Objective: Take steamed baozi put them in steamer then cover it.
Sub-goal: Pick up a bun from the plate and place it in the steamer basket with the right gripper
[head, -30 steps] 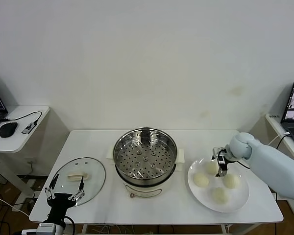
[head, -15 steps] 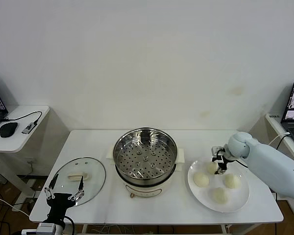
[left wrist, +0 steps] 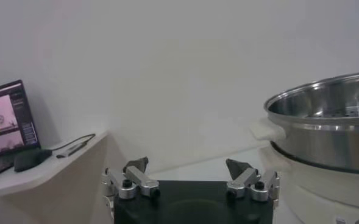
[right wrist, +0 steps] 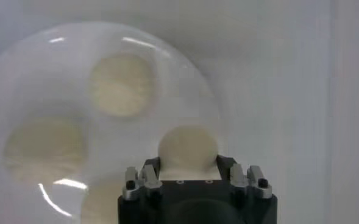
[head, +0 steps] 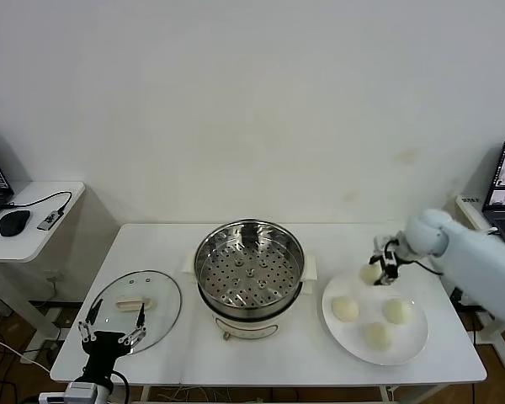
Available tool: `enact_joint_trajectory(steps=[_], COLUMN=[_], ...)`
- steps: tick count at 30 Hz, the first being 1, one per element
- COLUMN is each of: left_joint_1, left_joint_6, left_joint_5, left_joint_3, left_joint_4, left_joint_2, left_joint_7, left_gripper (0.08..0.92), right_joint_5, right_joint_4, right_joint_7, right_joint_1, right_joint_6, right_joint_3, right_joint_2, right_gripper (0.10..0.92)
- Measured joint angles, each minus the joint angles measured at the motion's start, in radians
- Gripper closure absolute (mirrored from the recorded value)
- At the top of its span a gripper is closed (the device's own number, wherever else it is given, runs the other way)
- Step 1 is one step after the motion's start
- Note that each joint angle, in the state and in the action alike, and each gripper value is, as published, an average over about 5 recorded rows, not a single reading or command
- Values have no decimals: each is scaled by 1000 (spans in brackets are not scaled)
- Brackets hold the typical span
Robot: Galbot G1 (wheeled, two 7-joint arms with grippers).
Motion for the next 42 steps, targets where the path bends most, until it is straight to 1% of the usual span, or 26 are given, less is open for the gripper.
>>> enact_joint_trajectory(steps=[8, 14, 19, 24, 30, 42], left_joint_1=[-15, -15, -11, -5, -7, -15], left_joint_6=[-8, -24, -38, -46, -48, -49], left_joint_5=[-92, -125, -134, -137, -136, -134], left_joint_3=[17, 16, 10, 5, -1, -6], left_joint_4=[5, 4, 3, -4, -12, -10], left_joint_2=[3, -7, -16, -22, -25, -28], left_joint_7=[28, 36, 37, 39, 39, 41], left_gripper=[177, 177, 177, 177, 177, 177], right_joint_5=[152, 238, 262, 232, 145, -53], right_joint_4=[20, 9, -21, -57, -102, -211], right_joint_7=[14, 35, 39, 39, 48, 89], right_joint_1=[248, 357, 392, 394, 376, 314], right_joint_6=[29, 79, 157, 249, 362, 553], right_joint_3=[-154, -250, -316, -370, -422, -451], right_joint_2=[86, 210, 331, 440, 536, 652], right_gripper=[440, 439, 430, 423, 423, 423])
